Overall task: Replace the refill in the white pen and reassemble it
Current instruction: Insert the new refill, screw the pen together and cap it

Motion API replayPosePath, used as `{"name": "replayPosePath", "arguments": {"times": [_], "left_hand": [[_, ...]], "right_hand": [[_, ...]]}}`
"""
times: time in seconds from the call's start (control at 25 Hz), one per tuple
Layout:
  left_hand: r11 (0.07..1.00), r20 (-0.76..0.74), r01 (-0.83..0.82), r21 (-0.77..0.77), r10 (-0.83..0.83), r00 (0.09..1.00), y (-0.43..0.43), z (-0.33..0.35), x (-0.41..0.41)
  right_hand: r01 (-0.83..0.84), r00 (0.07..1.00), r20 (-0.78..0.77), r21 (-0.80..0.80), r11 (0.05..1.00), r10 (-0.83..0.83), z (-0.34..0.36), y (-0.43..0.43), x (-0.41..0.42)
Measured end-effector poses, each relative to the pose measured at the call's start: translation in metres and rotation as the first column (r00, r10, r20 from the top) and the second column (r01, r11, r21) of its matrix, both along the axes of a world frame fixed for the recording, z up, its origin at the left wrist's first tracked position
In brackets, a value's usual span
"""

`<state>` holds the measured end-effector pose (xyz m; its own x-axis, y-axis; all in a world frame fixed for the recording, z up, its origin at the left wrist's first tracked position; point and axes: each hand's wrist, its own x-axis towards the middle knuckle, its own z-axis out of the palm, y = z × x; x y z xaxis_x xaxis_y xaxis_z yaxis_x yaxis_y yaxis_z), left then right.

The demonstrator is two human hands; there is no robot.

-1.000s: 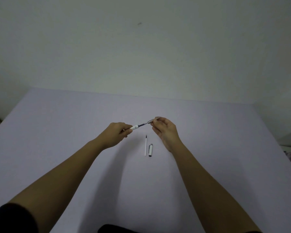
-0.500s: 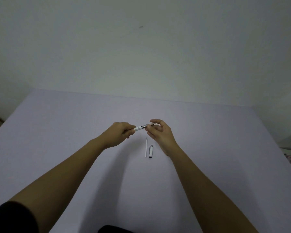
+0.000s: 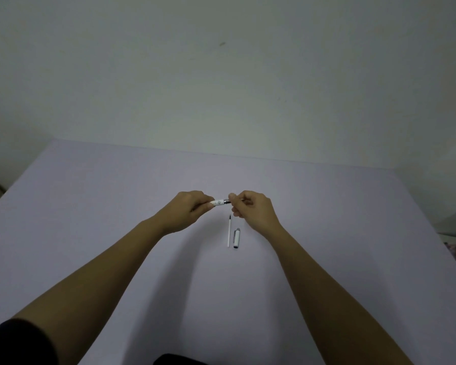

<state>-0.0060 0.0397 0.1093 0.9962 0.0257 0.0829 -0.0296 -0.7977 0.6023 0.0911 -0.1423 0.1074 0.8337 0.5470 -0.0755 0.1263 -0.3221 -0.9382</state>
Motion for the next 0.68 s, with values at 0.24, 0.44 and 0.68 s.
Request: {"name": "replayPosePath", "arguments": {"times": [0.24, 0.44, 0.68], "left_hand": [[0.998, 0.010, -0.035, -0.050, 0.036, 0.999, -0.002, 0.004, 0.003], [0.999, -0.009, -0.035, -0.023, 0.034, 0.999, 0.005, 0.005, 0.002], [0.999, 0.004, -0.023, -0.033, 0.023, 1.000, 0.001, 0.005, 0.000]], "right_hand": [[0.058, 0.993, 0.106, 0.017, 0.998, -0.059, 0.013, 0.004, 0.003], [-0.068, 0.990, 0.119, -0.029, 0.997, 0.071, 0.016, -0.003, 0.007], [-0.134, 0.972, 0.196, 0.002, 0.991, 0.131, 0.019, -0.009, 0.002]]}}
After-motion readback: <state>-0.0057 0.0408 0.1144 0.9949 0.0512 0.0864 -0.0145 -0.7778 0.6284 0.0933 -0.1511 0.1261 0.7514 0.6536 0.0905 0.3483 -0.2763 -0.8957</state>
